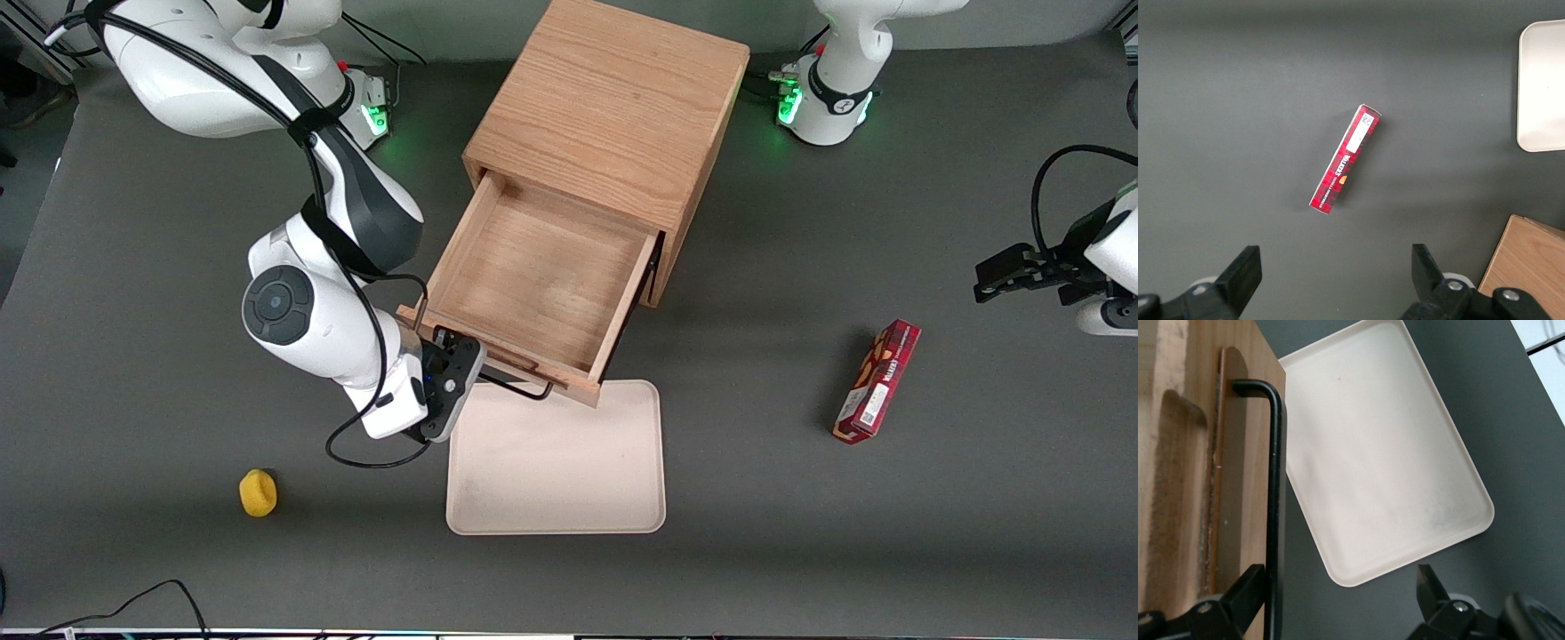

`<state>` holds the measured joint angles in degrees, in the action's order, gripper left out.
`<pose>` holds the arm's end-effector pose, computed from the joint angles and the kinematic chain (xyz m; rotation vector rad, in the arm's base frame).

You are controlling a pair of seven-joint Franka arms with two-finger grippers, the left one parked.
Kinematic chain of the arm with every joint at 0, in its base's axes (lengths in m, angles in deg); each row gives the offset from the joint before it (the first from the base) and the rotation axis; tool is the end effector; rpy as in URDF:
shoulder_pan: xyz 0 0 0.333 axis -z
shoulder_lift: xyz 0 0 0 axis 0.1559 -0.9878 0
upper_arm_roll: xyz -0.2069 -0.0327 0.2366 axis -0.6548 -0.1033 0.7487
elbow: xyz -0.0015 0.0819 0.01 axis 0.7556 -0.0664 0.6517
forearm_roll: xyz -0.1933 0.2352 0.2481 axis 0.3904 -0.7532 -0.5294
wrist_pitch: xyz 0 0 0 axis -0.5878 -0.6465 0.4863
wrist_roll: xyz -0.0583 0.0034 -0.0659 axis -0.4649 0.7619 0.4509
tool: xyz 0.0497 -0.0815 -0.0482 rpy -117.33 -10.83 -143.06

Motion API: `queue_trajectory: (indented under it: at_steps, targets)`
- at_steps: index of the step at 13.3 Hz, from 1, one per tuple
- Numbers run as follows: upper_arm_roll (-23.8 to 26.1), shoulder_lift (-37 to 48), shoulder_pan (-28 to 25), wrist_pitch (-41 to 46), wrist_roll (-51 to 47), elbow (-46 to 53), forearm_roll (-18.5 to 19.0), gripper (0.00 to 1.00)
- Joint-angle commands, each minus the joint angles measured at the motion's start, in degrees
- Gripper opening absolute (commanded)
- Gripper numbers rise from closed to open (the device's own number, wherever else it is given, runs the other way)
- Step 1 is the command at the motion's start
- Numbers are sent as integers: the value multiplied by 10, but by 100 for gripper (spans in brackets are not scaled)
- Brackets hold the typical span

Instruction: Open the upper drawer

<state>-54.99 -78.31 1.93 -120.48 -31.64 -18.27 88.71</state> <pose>0.6675 0.3137 0.4120 -2.4923 -1.5863 -0.2037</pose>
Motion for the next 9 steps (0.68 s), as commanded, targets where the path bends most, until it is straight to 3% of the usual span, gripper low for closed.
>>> queue_trajectory:
  at_steps: [1, 6, 8, 9]
  targets:
    - [-7, 9, -1, 0, 14, 12, -50, 100]
    - [-7, 93, 71, 22, 7, 9, -153, 100]
    - [-24, 151, 111, 92, -97, -7, -189, 100]
    - [-44, 183, 113, 131, -155, -12, -188, 100]
